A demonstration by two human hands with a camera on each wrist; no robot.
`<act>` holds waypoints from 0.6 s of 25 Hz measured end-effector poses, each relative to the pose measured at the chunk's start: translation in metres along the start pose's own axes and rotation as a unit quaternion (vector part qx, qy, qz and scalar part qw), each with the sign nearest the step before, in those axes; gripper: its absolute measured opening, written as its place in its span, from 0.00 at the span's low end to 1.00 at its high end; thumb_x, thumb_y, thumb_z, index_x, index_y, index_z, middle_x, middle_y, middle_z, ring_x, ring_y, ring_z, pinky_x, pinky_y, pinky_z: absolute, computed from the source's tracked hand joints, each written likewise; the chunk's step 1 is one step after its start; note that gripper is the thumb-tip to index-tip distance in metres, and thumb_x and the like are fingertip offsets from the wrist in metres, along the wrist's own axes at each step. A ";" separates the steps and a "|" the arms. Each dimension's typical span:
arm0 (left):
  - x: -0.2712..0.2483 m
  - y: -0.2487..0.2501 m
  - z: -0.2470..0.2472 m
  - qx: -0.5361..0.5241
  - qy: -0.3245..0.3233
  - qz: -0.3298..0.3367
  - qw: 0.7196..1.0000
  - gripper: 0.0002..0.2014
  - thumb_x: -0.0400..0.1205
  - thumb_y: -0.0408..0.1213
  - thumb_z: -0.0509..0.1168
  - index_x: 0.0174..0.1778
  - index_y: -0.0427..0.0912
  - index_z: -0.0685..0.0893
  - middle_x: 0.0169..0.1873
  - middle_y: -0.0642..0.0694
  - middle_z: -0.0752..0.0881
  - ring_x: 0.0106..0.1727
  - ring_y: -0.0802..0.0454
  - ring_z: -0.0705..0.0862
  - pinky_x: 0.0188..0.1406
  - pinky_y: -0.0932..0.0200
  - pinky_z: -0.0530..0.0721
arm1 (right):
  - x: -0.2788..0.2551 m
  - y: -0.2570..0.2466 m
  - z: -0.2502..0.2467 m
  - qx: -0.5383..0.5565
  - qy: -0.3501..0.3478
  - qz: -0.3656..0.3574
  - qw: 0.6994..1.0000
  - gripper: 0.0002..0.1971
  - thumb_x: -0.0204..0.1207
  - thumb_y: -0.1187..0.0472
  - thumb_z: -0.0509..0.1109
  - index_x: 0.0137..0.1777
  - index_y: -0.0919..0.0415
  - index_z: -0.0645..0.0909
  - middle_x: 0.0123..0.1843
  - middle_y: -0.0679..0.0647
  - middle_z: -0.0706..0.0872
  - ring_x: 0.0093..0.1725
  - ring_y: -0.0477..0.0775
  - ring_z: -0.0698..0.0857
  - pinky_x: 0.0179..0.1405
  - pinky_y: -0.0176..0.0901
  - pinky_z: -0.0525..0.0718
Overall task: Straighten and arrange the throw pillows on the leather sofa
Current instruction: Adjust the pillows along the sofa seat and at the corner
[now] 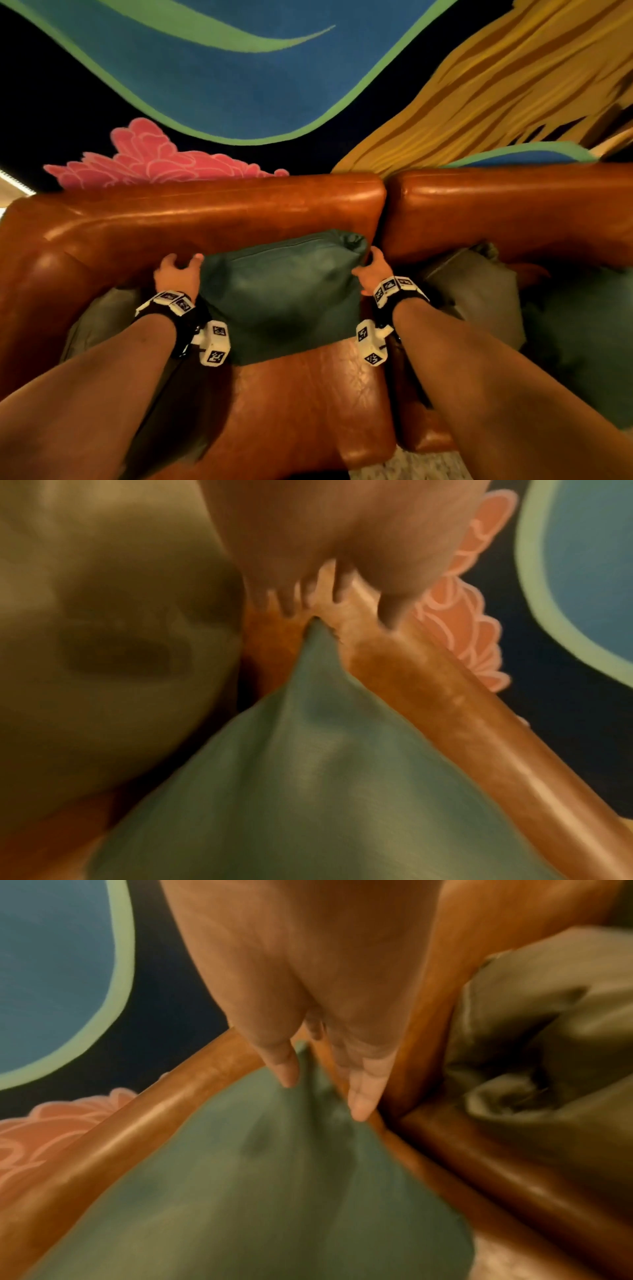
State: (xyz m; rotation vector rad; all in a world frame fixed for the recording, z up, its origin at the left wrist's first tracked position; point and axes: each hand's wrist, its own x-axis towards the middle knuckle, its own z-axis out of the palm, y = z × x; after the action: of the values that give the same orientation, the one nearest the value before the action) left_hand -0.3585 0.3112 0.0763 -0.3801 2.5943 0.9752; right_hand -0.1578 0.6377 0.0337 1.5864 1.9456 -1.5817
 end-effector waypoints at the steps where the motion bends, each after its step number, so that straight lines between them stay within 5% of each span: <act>1: -0.007 0.014 0.000 0.003 0.020 0.014 1.000 0.32 0.79 0.59 0.66 0.74 0.43 0.77 0.72 0.32 0.77 0.73 0.30 0.75 0.74 0.37 0.73 | -0.003 0.004 -0.014 -0.006 0.004 0.010 1.000 0.40 0.68 0.57 0.72 0.80 0.41 0.60 0.61 0.60 0.86 0.61 0.65 0.85 0.65 0.67 0.83; 3: -0.024 0.050 0.007 0.020 0.052 0.046 0.997 0.27 0.78 0.64 0.61 0.64 0.48 0.82 0.71 0.35 0.76 0.73 0.32 0.73 0.73 0.31 0.70 | -0.020 0.003 -0.044 -0.043 0.018 0.021 0.999 0.35 0.72 0.60 0.71 0.79 0.48 0.64 0.52 0.58 0.83 0.56 0.60 0.84 0.66 0.61 0.83; 6: -0.062 0.104 0.045 0.028 0.036 0.139 0.989 0.21 0.80 0.61 0.62 0.56 0.49 0.84 0.70 0.36 0.75 0.73 0.34 0.71 0.72 0.31 0.66 | -0.023 0.020 -0.099 -0.097 0.049 0.034 0.993 0.31 0.75 0.61 0.71 0.78 0.54 0.68 0.53 0.60 0.83 0.57 0.60 0.85 0.64 0.56 0.84; 10: -0.116 0.143 0.116 0.014 -0.084 0.318 0.944 0.13 0.84 0.49 0.64 0.51 0.44 0.87 0.48 0.40 0.88 0.51 0.41 0.85 0.55 0.48 0.80 | -0.024 0.039 -0.168 -0.154 0.060 0.047 0.985 0.23 0.79 0.60 0.67 0.74 0.58 0.74 0.54 0.59 0.84 0.55 0.59 0.84 0.61 0.53 0.84; 12: -0.145 0.149 0.165 0.027 -0.183 0.287 0.940 0.10 0.85 0.45 0.64 0.49 0.44 0.86 0.36 0.45 0.89 0.36 0.49 0.86 0.44 0.53 0.84 | -0.019 0.055 -0.208 -0.189 0.071 0.045 0.978 0.20 0.81 0.62 0.65 0.72 0.65 0.76 0.64 0.65 0.84 0.63 0.65 0.84 0.63 0.53 0.82; 15: -0.186 0.147 0.246 0.038 -0.341 0.098 0.934 0.07 0.86 0.38 0.61 0.51 0.40 0.83 0.30 0.47 0.85 0.19 0.60 0.81 0.25 0.64 0.78 | 0.014 0.084 -0.272 -0.224 0.078 0.059 0.970 0.18 0.81 0.61 0.65 0.69 0.65 0.78 0.64 0.65 0.85 0.60 0.65 0.85 0.63 0.53 0.84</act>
State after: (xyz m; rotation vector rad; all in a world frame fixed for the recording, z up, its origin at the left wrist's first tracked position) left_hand -0.1895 0.6075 0.0637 0.2187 2.0365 0.8635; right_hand 0.0258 0.8486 0.0883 1.6260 2.0518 -0.9077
